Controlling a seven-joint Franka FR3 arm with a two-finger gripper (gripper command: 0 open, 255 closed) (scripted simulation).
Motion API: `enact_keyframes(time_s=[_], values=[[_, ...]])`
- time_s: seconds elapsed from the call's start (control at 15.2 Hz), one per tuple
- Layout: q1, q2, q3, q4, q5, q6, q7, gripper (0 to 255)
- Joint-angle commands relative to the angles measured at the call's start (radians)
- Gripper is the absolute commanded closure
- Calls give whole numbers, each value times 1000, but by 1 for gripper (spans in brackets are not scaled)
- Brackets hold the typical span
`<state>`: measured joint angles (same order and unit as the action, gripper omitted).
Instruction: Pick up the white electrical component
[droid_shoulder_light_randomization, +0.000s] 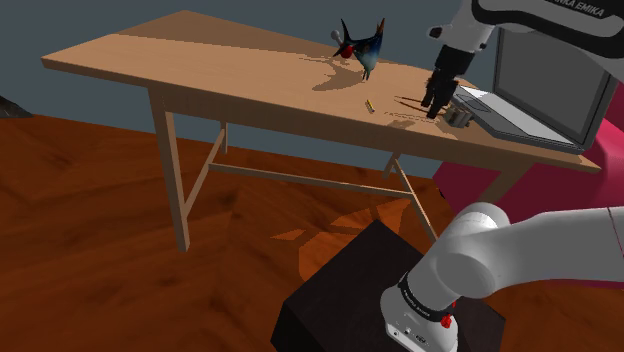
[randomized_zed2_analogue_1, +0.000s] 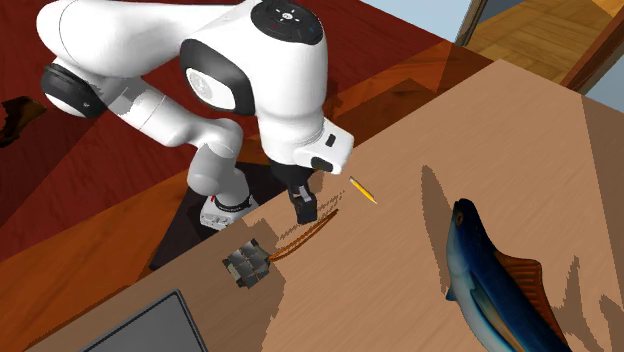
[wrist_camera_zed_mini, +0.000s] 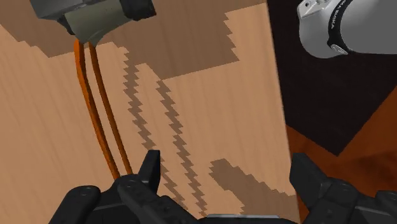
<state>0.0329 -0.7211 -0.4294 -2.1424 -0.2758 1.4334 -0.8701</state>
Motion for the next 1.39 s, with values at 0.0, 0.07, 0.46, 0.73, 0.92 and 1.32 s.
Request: enact_keyframes(time_s=[0.0, 0.07, 0.46, 0.73, 0.92, 1.32], values=[[28, 32, -57, 64, -26, -9, -126, 0], [45, 54, -88, 96, -34, -8, -185, 0], [110, 133, -206, 189, -51, 20, -392, 0], [102, 114, -212, 122, -62, 69, -384, 0], [99, 108, -215, 97, -67, 88, -381, 0], [99, 105, -213, 93, -67, 89, -378, 255]])
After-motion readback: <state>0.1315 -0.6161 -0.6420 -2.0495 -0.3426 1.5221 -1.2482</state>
